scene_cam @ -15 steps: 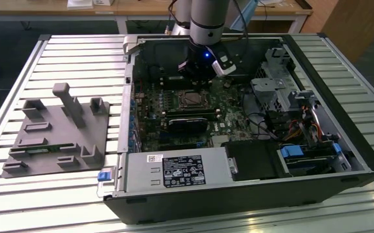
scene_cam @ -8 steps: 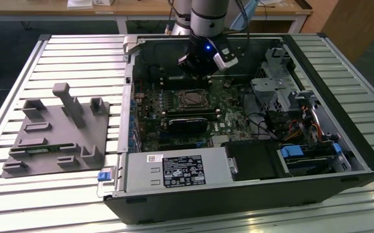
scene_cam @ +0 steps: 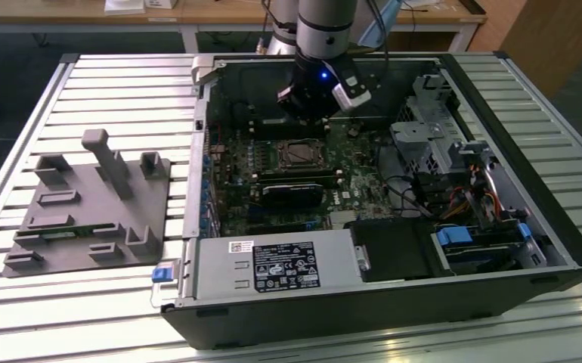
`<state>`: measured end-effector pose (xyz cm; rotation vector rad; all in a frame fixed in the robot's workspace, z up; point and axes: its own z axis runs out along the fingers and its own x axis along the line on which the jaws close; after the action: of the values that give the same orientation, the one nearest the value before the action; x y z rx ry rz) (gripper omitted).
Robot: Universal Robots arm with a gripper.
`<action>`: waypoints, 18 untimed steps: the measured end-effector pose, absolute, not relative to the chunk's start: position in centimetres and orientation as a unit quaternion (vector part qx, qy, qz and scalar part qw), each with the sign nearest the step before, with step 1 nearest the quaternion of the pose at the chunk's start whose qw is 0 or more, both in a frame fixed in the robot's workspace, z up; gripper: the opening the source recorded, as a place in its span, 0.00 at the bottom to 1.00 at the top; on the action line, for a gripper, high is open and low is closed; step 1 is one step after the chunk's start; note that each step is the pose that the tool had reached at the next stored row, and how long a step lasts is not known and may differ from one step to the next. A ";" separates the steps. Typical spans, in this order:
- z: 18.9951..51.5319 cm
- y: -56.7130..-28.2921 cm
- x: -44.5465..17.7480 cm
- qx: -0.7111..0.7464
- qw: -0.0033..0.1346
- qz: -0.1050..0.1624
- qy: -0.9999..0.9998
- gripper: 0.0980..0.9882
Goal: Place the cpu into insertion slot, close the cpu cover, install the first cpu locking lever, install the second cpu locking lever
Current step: 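Install the first cpu locking lever, then install the second cpu locking lever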
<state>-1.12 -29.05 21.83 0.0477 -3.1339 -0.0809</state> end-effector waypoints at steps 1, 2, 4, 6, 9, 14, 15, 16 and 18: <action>21.8 -29.1 -1.1 0.015 0.003 -0.026 -1.000 0.01; 21.8 -29.1 -1.1 0.015 0.003 -0.026 -1.000 0.01; 21.8 -29.1 -1.1 0.015 0.003 -0.026 -1.000 0.01; 21.8 -29.2 -1.1 0.015 0.003 -0.026 -1.000 0.01; 21.8 -29.2 -1.1 0.015 0.003 -0.026 -1.000 0.01; 21.8 -29.5 -1.1 0.015 0.003 -0.026 -1.000 0.01; 21.8 -29.6 -1.1 0.015 0.003 -0.026 -1.000 0.01; 21.8 -29.7 -1.1 0.015 0.003 -0.026 -1.000 0.01; 21.8 -29.9 -1.1 0.015 0.003 -0.026 -1.000 0.01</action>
<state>-1.10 -29.89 21.83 0.0477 -3.1338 -0.0806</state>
